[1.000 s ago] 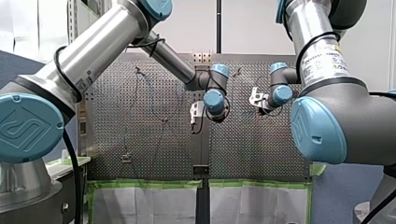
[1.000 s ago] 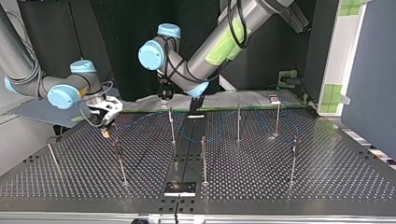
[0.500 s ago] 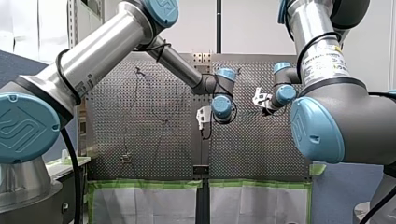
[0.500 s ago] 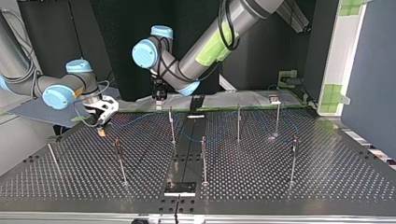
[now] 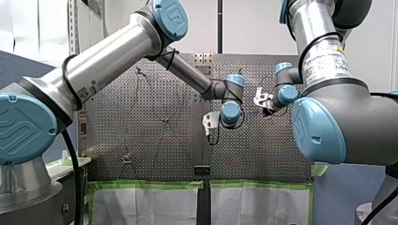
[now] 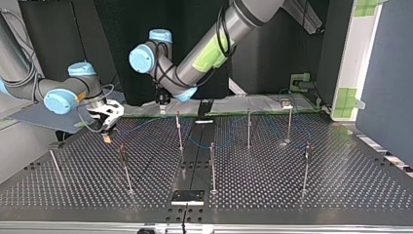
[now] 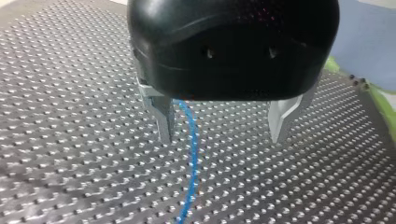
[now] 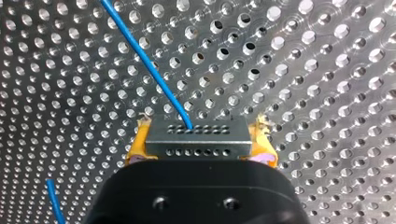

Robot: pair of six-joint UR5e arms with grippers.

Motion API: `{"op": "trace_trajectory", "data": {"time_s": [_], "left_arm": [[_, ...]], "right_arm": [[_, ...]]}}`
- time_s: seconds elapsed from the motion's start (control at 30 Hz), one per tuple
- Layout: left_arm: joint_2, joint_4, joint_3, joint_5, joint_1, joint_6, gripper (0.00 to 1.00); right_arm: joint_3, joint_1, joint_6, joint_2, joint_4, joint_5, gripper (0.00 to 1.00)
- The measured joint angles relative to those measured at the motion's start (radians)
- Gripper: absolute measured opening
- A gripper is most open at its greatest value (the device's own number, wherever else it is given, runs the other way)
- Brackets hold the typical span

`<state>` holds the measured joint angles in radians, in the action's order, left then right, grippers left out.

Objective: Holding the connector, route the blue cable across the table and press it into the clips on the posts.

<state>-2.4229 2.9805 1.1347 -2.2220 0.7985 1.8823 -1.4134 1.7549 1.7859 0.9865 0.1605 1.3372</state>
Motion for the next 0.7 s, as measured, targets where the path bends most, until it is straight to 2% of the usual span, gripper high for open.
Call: {"op": "trace_trajectory", "data": {"time_s": [0.17,0.37,0.7], "left_arm": [[-0.047,0.042,-0.047,-0.029,0.004,0.003,1.0],[-0.092,0.047,-0.099,-0.055,-0.002,0.003,1.0],[-0.101,0.034,-0.185,-0.072,0.014,0.008,1.0]], "right_arm": [[0.0,0.0,0.0,0.0,0.0,-0.002,0.0],[0.0,0.0,-0.001,0.0,0.0,-0.02,0.0],[0.0,-0.001,-0.001,0.0,0.0,-0.025,0.0]]}}
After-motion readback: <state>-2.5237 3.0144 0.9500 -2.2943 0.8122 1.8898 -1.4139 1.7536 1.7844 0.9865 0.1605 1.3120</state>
